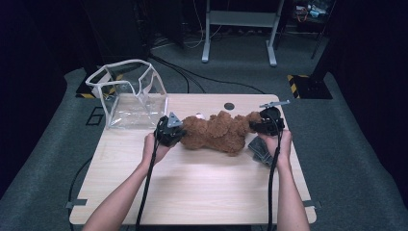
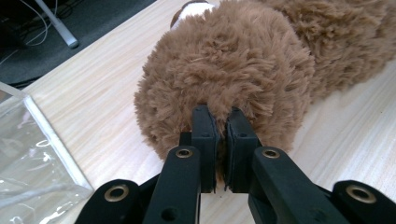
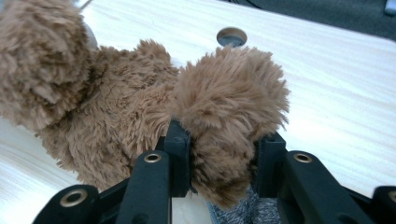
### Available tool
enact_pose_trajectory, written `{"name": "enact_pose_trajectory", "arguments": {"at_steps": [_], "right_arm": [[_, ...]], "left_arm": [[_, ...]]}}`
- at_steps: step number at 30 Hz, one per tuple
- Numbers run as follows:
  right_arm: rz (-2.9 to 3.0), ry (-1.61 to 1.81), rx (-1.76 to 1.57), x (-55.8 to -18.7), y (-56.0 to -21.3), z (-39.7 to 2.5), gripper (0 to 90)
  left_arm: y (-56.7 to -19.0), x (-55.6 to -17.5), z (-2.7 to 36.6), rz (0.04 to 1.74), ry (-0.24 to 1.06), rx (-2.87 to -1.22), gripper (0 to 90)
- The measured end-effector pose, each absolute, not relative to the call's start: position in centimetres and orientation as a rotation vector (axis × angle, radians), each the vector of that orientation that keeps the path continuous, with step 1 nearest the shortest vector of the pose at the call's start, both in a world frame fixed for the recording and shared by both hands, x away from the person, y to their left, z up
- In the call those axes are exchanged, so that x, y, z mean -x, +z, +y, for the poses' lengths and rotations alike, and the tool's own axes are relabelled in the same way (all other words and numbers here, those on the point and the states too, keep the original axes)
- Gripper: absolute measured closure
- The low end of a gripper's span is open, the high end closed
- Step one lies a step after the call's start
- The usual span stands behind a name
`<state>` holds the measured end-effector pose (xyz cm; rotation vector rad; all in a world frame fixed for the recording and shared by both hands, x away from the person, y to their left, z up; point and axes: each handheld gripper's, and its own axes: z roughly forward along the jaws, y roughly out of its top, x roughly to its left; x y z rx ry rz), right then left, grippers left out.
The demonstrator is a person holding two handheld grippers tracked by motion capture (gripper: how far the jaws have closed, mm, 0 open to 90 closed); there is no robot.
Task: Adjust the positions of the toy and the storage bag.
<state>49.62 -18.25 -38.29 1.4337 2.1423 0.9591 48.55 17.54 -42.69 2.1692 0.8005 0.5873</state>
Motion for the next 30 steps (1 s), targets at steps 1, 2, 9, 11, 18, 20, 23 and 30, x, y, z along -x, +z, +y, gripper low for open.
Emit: {"name": "enact_pose_trajectory", "arguments": {"at_steps": [1, 2, 9, 11, 18, 20, 23, 30], "right_arm": [[2.14, 0.963, -1.408, -49.6, -38.1, -18.3, 65.6], [2.134, 0.965, -1.412, -49.4, -37.9, -18.2, 65.6], [2.104, 0.995, -1.37, -48.6, -36.4, -17.8, 65.7], [2.103, 0.998, -1.347, -48.4, -35.9, -17.7, 65.7], [2.082, 1.015, -1.305, -47.4, -34.6, -17.2, 66.1], [2.073, 1.026, -1.307, -47.0, -34.2, -17.1, 66.1], [2.064, 1.037, -1.29, -46.3, -33.8, -16.9, 66.4], [2.055, 1.06, -1.254, -44.6, -33.0, -16.0, 66.9]], "left_arm": [[-42.5, -48.6, 17.6, 0.803, 0.589, -2.169, 85.0], [-42.3, -48.8, 17.6, 0.803, 0.595, -2.163, 85.0], [-41.4, -49.7, 17.7, 0.817, 0.613, -2.164, 85.0], [-41.2, -50.1, 17.8, 0.816, 0.621, -2.162, 85.0], [-40.4, -51.1, 17.7, 0.832, 0.65, -2.15, 85.0], [-40.2, -51.5, 17.6, 0.833, 0.653, -2.155, 85.0], [-39.9, -52.2, 17.3, 0.842, 0.664, -2.161, 85.1], [-40.0, -53.7, 16.5, 0.86, 0.684, -2.174, 85.1]]}}
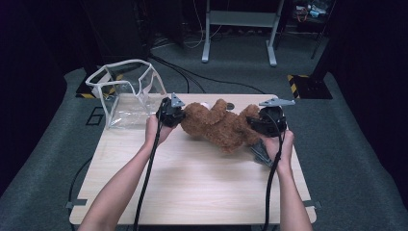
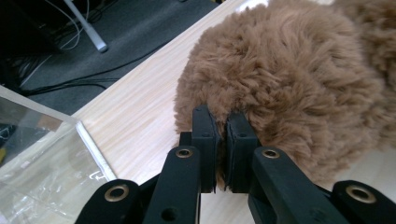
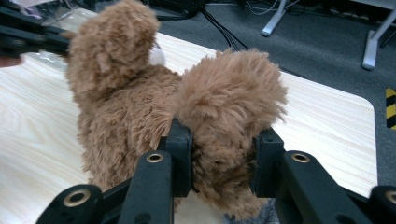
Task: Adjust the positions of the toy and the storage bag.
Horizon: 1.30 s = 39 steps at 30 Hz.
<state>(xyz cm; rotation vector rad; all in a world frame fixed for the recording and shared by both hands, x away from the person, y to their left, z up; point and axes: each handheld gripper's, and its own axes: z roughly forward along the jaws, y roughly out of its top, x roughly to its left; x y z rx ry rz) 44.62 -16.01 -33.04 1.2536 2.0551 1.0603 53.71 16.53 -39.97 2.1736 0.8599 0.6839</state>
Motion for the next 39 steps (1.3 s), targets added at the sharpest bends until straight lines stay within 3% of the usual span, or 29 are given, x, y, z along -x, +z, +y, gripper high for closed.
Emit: {"name": "enact_pose_trajectory", "arguments": {"at_steps": [6, 16, 18, 24, 26, 39], "right_arm": [[2.071, 1.066, -1.226, -43.0, -33.3, -15.1, 67.0], [2.148, 1.057, -1.275, -41.6, -37.2, -14.2, 66.6], [2.161, 1.05, -1.283, -41.7, -38.1, -13.9, 66.1], [2.184, 1.059, -1.334, -41.8, -39.8, -13.9, 64.1], [2.19, 1.055, -1.342, -41.9, -40.0, -13.9, 63.8], [2.208, 1.062, -1.402, -43.4, -41.4, -14.5, 62.7]], "left_arm": [[-40.6, -54.9, 15.8, 0.878, 0.679, -2.183, 85.1], [-43.3, -56.7, 14.0, 0.914, 0.655, -2.251, 83.9], [-43.4, -56.5, 14.2, 0.945, 0.636, -2.217, 78.9], [-42.3, -54.6, 15.7, 0.925, 0.583, -2.219, 47.4], [-41.7, -53.5, 15.9, 0.895, 0.571, -2.222, 42.6], [-38.5, -47.9, 12.1, 0.616, 0.434, -2.231, 29.2]]}}
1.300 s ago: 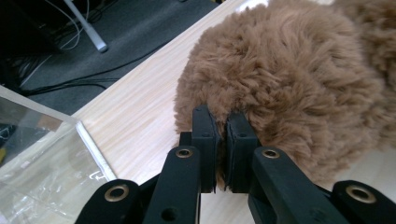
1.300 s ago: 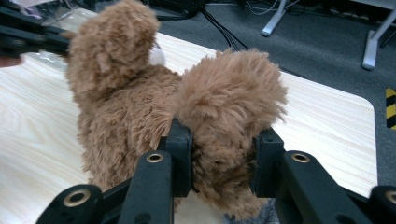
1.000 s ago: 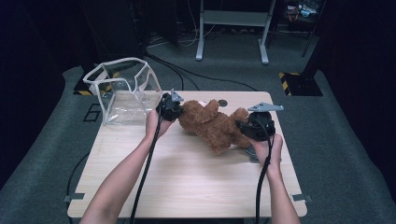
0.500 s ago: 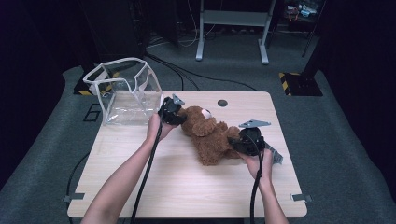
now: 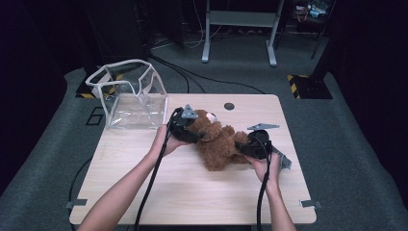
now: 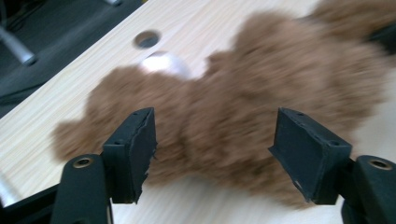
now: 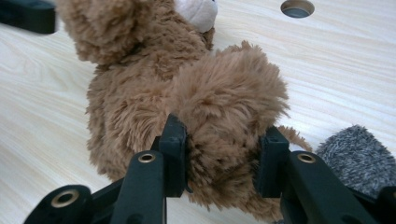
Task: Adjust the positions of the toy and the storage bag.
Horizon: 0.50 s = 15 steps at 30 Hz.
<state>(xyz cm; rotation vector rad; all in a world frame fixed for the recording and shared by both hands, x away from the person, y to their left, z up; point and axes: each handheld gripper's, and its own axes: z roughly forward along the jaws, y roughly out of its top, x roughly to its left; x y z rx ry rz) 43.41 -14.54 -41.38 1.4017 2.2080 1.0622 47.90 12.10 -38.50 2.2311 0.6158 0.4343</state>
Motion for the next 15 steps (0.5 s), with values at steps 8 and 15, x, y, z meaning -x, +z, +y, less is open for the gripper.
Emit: {"name": "enact_pose_trajectory", "arguments": {"at_steps": [8, 15], "right_arm": [[2.227, 1.051, -1.416, -44.2, -42.0, -14.2, 62.3], [2.25, 1.088, -1.415, -44.2, -41.8, -14.9, 50.0]], "left_arm": [[-38.7, -47.4, 8.2, 0.544, 0.457, -2.271, 27.1], [-40.3, -48.1, 8.3, 0.575, 0.477, -2.241, 69.8]]}}
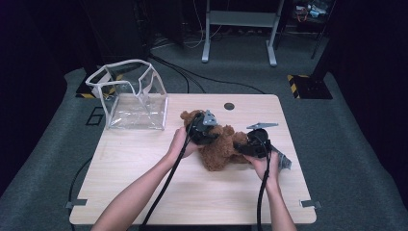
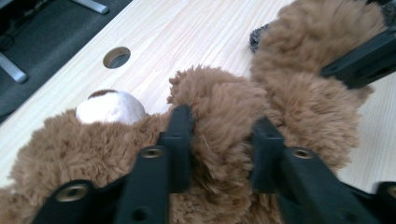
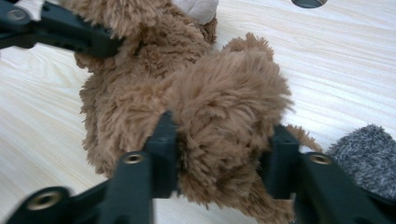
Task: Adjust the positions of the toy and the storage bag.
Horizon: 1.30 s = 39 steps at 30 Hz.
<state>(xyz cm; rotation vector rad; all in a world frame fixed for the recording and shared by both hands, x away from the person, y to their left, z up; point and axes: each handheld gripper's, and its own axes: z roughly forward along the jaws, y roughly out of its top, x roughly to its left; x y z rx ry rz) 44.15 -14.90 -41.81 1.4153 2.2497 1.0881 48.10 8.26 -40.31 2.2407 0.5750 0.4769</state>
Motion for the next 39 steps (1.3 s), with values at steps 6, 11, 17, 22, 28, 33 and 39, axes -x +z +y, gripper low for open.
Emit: {"name": "enact_pose_trajectory", "arguments": {"at_steps": [6, 11, 17, 22, 28, 33, 39], "right_arm": [[2.165, 1.205, -1.47, -43.8, -41.1, -17.2, 26.6], [2.09, 1.244, -1.517, -44.1, -40.9, -18.8, 14.6], [2.099, 1.168, -1.599, -45.2, -41.9, -19.9, 14.8], [2.286, 1.003, -1.584, -46.1, -44.0, -18.0, 15.0], [2.41, 0.948, -1.569, -46.7, -46.3, -16.3, 15.8], [2.475, 0.932, -1.583, -46.8, -47.4, -15.6, 21.5], [2.514, 0.887, -1.559, -46.9, -48.3, -14.9, 33.2]], "left_arm": [[-41.0, -47.7, 10.9, 0.618, 0.476, -2.181, 74.2], [-41.7, -47.4, 13.4, 0.673, 0.429, -2.118, 74.4], [-42.9, -46.9, 16.1, 0.734, 0.401, -2.057, 74.1], [-43.9, -46.4, 17.5, 0.784, 0.39, -2.017, 71.6], [-44.8, -46.1, 18.8, 0.833, 0.375, -1.988, 69.1], [-45.8, -46.0, 19.5, 0.866, 0.382, -2.002, 70.2], [-46.2, -46.1, 19.5, 0.878, 0.416, -2.04, 73.7]]}}
